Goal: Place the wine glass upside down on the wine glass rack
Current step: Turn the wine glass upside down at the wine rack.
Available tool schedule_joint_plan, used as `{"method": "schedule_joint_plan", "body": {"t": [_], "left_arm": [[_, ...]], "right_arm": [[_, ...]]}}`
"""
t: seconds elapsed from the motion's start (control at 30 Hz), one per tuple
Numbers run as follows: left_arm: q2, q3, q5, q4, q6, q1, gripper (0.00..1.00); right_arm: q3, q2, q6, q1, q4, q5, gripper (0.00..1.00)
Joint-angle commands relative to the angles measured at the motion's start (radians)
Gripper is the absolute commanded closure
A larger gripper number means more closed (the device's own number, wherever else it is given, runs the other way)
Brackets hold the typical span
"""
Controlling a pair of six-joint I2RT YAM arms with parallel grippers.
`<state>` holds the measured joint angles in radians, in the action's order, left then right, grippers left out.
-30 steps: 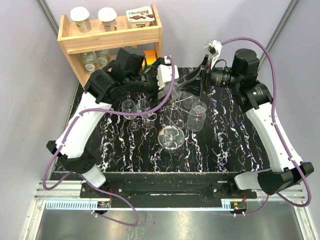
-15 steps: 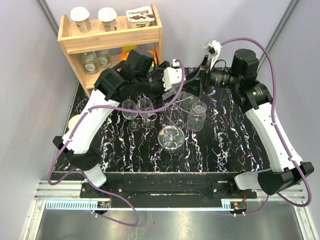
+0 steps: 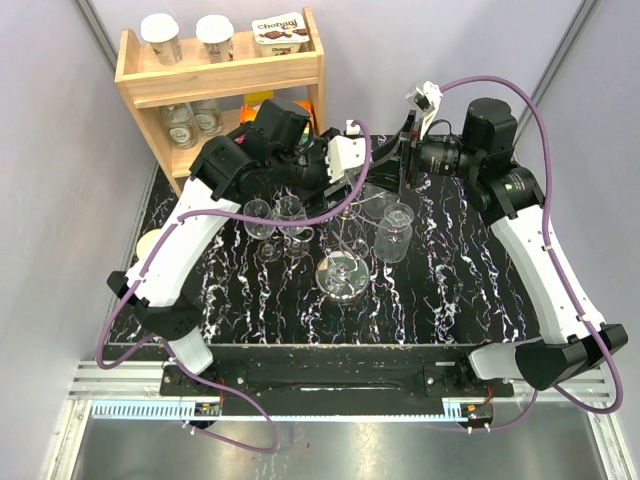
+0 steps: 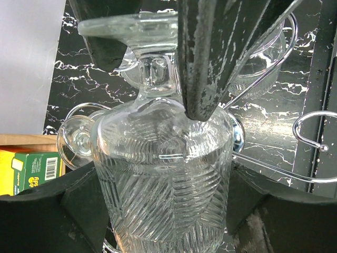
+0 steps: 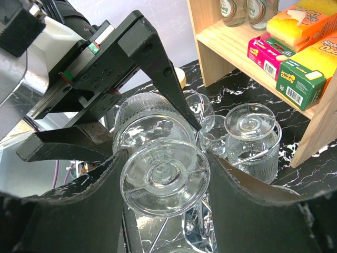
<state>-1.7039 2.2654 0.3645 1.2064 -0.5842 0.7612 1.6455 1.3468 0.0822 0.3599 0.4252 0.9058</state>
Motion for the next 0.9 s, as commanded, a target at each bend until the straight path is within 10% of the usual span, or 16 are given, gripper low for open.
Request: {"method": "schedule_joint_plan", "body": {"t": [0.0,0.33,0.73,0.87], "left_arm": [[0.007,0.033,-0.015,-0.004,-0.006,0.006,0.35],[0.004,0.043,-0.012,-0.002,-0.002,0.007,1.0],[0.039,0.049,-0.004,-0.031,0.026,0.006,1.0],[0.047,0.048,0.007,-0.045,0.035,0.007,1.0]], "right_arm": [[0.034,-0.025,-0.01,0.005,-0.028,-0.007,1.0],[0.045,-0.023,0.005,0.005,-0.032,0.018,0.91],[0.074,-0.015,0.022,0.007,-0.037,0.036,0.5],[0.079,-0.015,0.025,0.007,-0.036,0.035,0.21]]}}
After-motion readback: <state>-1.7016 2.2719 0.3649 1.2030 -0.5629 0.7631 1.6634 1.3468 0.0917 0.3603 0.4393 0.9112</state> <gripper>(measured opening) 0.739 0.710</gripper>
